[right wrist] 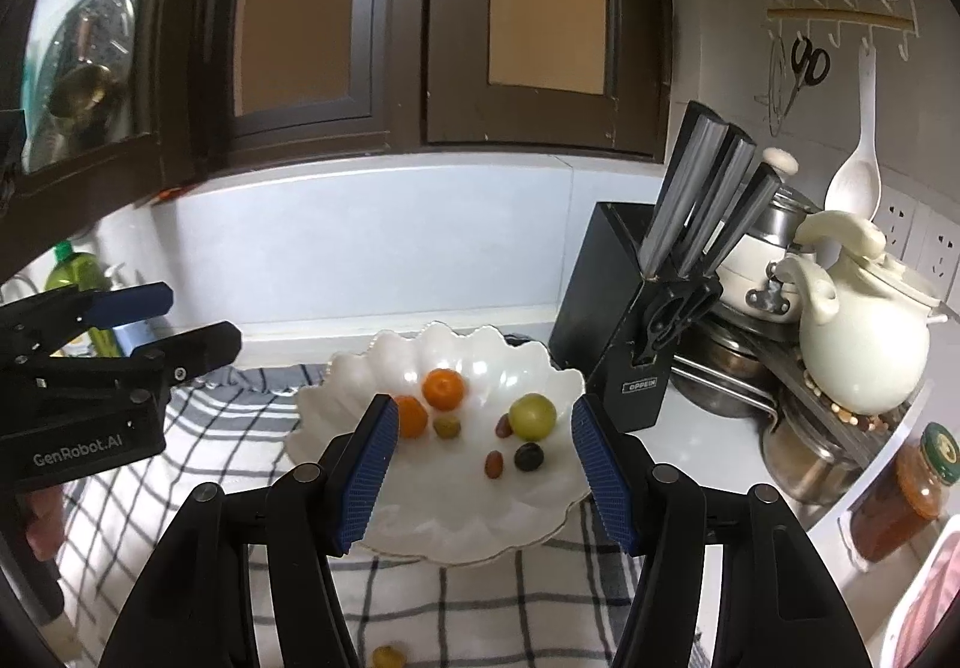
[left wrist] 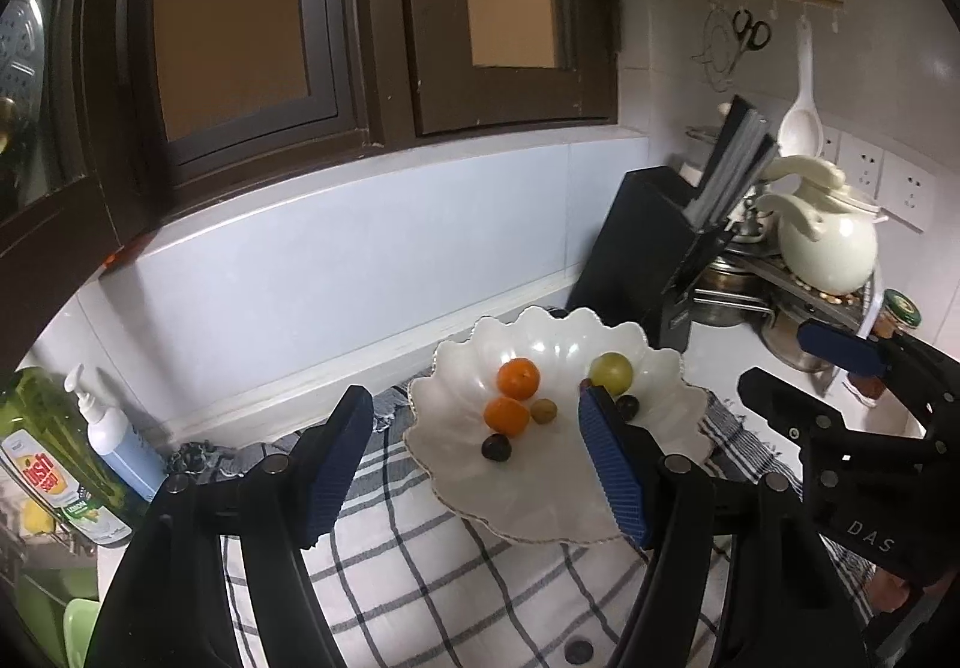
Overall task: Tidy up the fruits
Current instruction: 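Withdraw both tools from the bowl toward the dark plum and small yellow fruit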
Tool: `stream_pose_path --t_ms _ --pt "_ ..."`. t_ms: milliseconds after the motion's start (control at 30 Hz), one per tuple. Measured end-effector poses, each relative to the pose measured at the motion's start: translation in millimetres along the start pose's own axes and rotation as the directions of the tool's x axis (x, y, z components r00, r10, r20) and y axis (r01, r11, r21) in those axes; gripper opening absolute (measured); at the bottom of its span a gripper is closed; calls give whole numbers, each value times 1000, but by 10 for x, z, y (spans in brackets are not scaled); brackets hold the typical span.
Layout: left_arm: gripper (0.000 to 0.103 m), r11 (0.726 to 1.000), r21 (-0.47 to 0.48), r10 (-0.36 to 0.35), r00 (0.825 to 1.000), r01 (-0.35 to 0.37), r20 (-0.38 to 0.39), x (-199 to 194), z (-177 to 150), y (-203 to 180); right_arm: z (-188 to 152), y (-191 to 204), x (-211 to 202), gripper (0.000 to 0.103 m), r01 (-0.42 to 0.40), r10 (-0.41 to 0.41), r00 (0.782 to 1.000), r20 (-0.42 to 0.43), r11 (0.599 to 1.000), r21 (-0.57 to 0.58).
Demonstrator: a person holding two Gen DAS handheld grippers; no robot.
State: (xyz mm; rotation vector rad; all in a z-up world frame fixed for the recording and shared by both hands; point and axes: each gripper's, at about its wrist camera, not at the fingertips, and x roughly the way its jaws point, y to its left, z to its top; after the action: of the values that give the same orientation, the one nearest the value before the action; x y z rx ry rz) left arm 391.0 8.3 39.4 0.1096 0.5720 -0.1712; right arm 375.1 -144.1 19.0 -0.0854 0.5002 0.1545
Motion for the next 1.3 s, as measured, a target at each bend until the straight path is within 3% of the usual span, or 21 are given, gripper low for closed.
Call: stream_pose_path --t_ms 300,533,1033,1300 --pt "71 998 59 -1 1000 1 9 -263 -254 -86 -145 75 -325 61 -8 10 998 57 999 -42" --pt "71 998 70 -6 1000 5 11 -381 -508 -140 -341 166 -443 61 -23 28 998 54 996 -82" --pt "71 997 69 -29 996 35 -79 -294 -998 -199 -820 287 -377 61 -97 94 995 -40 992 -86" --pt "71 991 123 -42 993 56 -114 -213 -1212 -275 -1024 327 -295 61 -113 105 990 -93 990 -84"
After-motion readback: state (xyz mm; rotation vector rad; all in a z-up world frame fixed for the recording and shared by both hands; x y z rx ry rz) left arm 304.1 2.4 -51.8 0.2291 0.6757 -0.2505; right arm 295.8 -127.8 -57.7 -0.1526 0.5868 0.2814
